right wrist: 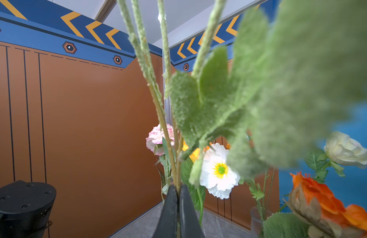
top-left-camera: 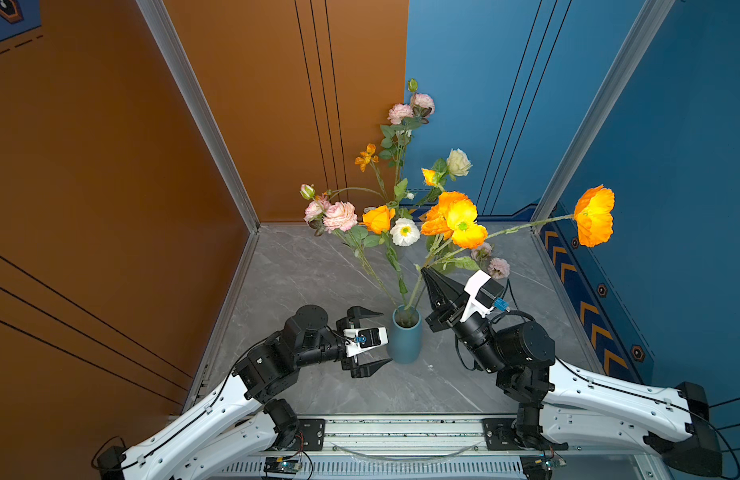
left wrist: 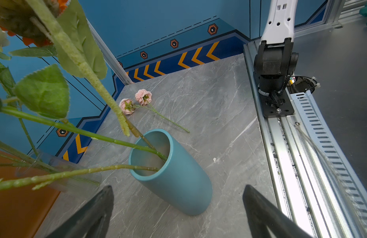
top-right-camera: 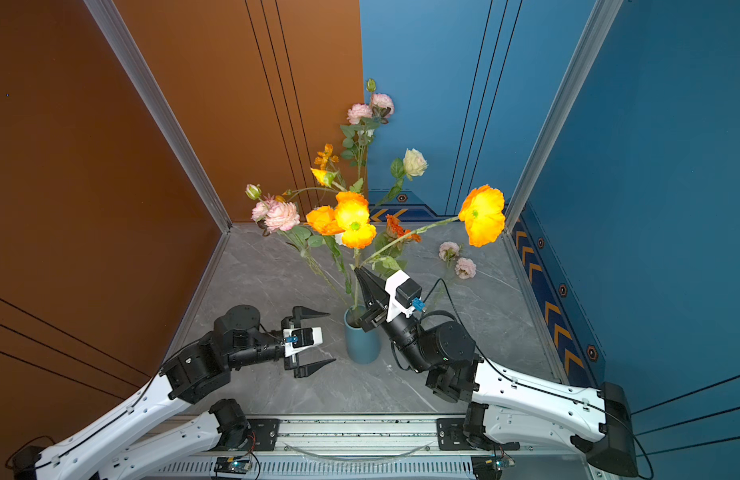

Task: Arrange the flowers into the vase
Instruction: 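Carry the poppies over the teal vase and lower the stems inside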

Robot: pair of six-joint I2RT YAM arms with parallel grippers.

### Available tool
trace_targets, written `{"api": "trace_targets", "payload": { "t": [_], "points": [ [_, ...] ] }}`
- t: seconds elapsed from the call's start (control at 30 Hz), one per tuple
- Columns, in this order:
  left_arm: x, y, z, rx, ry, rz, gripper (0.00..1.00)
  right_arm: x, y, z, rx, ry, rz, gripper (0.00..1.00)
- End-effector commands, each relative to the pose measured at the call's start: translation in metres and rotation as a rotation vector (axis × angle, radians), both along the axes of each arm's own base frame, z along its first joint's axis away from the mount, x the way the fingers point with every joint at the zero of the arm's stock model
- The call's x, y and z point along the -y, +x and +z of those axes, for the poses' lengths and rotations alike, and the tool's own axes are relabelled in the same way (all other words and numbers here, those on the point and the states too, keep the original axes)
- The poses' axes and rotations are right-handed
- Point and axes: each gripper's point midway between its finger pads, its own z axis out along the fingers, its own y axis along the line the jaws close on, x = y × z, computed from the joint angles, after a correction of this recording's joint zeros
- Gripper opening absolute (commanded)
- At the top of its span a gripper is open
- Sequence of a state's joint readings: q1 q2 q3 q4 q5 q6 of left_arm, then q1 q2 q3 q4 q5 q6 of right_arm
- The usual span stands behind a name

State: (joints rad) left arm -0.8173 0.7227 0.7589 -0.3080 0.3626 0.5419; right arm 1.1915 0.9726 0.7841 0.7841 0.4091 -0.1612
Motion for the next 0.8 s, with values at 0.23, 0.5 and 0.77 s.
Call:
{"api": "trace_targets", "payload": {
  "t": [0.23, 0.5, 0.77],
  "points": [
    [-0.001, 0.000, -0.003, -0.004, 0.010, -0.003, 0.98, 0.012, 0.005, -0.025, -0.071, 0.081, -0.061, 0.00],
    [0.000, 0.001, -0.006, -0.009, 0.019, -0.002, 0.98, 0.018, 0.010, -0.061, -0.136, 0.128, -0.104, 0.00],
    [0.000, 0.003, -0.008, -0.013, 0.024, 0.000, 0.98, 0.003, 0.011, -0.095, -0.173, 0.093, -0.142, 0.00]
  ]
}}
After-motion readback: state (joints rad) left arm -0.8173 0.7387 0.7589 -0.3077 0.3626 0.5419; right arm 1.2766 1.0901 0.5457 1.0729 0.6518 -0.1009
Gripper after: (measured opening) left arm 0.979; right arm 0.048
